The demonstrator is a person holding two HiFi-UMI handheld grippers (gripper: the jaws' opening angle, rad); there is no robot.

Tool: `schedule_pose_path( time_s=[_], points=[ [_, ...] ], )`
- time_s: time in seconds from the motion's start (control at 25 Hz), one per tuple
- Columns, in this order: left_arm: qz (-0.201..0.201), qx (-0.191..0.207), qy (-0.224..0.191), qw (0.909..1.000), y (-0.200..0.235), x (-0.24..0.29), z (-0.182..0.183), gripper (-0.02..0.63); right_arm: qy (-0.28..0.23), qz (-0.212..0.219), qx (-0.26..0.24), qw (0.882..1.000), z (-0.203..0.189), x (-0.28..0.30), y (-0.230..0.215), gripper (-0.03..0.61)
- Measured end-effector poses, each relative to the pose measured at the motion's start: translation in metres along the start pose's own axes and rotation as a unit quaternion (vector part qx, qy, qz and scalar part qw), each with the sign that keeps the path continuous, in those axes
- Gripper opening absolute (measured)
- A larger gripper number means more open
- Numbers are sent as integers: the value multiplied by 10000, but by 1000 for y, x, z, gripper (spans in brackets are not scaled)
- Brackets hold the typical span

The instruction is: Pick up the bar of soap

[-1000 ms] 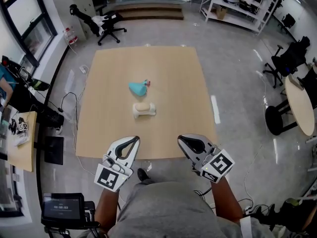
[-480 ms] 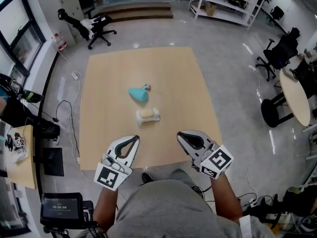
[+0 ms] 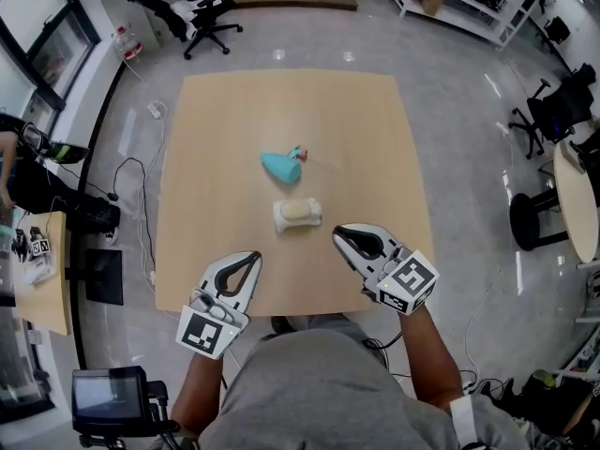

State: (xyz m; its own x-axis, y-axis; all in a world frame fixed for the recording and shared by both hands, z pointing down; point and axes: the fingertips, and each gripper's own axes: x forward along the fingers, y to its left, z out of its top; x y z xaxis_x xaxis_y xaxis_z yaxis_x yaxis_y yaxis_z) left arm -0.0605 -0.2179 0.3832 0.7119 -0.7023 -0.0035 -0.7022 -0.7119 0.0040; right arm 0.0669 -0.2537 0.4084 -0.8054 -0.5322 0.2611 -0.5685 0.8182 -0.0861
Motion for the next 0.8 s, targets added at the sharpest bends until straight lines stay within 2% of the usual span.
schedule_pose_path(
  time_s=[0.24,0.4,0.6,0.8],
  points=[
    [252,-108,263,9993,26,22,-16,6,433,463,-172,9978,-23,59,-43,9],
    [389,-323,451,9977,42,37,-30,6,896,822,-354,9919,-47,99,-64,12],
    [546,-607,702,9942,58,45,-50,6,1509,1269,-669,9781,-85,139,-78,111],
    [748,-787,907,9899,72,44,-68,6,2116,1694,-1017,9572,-137,167,-84,190]
  ],
)
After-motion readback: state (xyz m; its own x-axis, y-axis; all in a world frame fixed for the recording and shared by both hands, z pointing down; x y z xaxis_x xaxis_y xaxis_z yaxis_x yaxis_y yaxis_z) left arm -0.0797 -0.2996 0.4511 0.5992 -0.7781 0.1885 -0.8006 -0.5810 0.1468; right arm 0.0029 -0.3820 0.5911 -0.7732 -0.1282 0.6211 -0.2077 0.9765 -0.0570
